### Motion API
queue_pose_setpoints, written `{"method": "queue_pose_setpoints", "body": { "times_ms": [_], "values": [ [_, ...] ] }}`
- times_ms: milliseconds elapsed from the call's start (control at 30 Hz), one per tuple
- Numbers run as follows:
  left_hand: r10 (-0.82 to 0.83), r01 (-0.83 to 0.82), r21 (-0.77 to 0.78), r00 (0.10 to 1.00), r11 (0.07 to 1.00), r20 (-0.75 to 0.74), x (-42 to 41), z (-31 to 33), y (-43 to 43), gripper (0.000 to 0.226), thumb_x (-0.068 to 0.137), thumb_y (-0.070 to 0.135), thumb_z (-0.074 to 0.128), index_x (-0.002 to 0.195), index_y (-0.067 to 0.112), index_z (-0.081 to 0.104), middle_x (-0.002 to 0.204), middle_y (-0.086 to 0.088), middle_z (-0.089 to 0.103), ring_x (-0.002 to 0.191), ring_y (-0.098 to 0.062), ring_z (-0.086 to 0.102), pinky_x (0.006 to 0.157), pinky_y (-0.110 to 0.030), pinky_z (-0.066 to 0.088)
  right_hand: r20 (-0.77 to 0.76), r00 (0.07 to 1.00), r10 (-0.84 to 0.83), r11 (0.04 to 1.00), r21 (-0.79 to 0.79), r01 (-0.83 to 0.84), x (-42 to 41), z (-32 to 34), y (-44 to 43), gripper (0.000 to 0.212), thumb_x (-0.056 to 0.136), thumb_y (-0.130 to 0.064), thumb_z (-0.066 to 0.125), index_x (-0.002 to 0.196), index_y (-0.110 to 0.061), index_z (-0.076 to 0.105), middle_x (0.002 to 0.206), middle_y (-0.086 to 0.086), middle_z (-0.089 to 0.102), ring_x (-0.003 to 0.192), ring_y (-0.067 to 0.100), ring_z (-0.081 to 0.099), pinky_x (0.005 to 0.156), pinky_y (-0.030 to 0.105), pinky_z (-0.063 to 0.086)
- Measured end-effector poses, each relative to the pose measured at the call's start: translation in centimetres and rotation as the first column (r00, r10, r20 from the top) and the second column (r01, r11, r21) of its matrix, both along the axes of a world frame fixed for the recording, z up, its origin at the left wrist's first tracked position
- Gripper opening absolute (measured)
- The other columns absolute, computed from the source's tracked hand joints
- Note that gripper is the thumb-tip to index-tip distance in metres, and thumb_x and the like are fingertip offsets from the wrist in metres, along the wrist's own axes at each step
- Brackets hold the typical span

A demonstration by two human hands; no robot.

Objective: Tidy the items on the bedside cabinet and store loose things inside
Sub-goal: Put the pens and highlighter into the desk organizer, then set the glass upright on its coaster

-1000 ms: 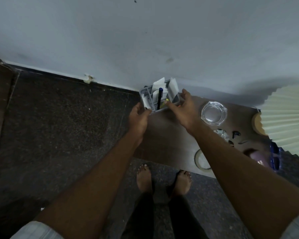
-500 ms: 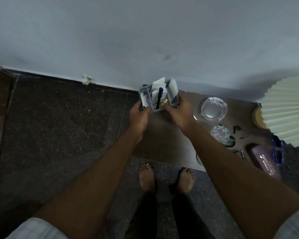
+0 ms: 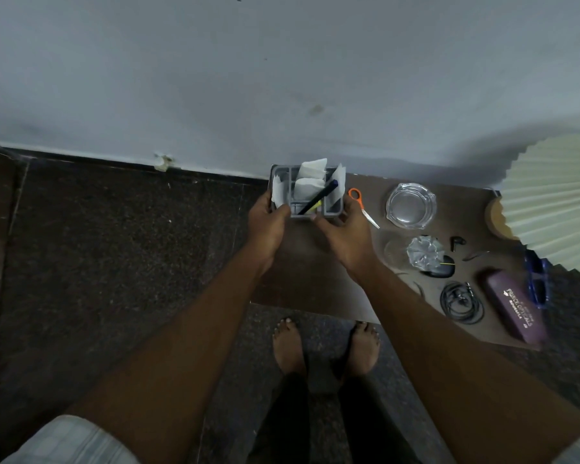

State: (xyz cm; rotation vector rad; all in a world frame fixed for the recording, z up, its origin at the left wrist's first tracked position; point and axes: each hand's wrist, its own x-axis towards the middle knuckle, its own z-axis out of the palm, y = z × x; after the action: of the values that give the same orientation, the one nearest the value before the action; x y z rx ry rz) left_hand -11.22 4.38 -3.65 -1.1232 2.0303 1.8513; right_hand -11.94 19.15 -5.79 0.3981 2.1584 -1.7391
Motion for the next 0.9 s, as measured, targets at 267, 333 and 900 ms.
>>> {"method": "queue_pose_setpoints", "body": {
  "times_ms": [267, 333, 900],
  "values": [
    [0.006, -0.007, 0.018, 1.0, 1.0, 0.016, -0.2, -0.1, -0.2, 0.046, 0.085, 0.001, 0.056, 0.13, 0.013, 0.062, 0.111, -0.013, 0.071, 0.099, -0.026, 0.069, 0.08, -0.035, 0.058, 0.006, 1.0, -0.028, 1.0, 0.006, 0.028, 0.2, 0.2, -0.4, 0.054, 0.069, -0.032, 0.078, 0.119, -0.021, 0.059, 0.109, -0.005, 0.071, 0.103, 0.012, 0.068, 0.094, 0.046, 0.055],
    [0.004, -0.004, 0.014, 1.0, 1.0, 0.007, -0.2, -0.2, -0.2, 0.046, 0.084, 0.001, 0.057, 0.129, 0.013, 0.063, 0.11, -0.013, 0.072, 0.098, -0.026, 0.069, 0.079, -0.034, 0.058, 0.016, 0.999, -0.032, 0.999, -0.005, 0.032, 0.3, 0.3, -0.5, 0.055, 0.067, -0.034, 0.078, 0.118, -0.024, 0.058, 0.111, -0.005, 0.071, 0.103, 0.012, 0.068, 0.095, 0.045, 0.054],
    [0.01, -0.195, -0.434, 0.92, 0.88, -0.392, -1.4, 4.3, 4.6, 0.024, 0.073, 0.011, 0.055, 0.094, 0.017, 0.064, 0.098, -0.004, 0.064, 0.084, -0.022, 0.062, 0.077, -0.037, 0.054, 0.037, 0.994, -0.107, 0.993, 0.061, 0.105, 0.0, 5.6, 3.8, 0.075, 0.08, -0.036, 0.077, 0.142, -0.013, 0.043, 0.131, -0.002, 0.058, 0.113, 0.005, 0.055, 0.098, 0.015, 0.044]
  ]
}}
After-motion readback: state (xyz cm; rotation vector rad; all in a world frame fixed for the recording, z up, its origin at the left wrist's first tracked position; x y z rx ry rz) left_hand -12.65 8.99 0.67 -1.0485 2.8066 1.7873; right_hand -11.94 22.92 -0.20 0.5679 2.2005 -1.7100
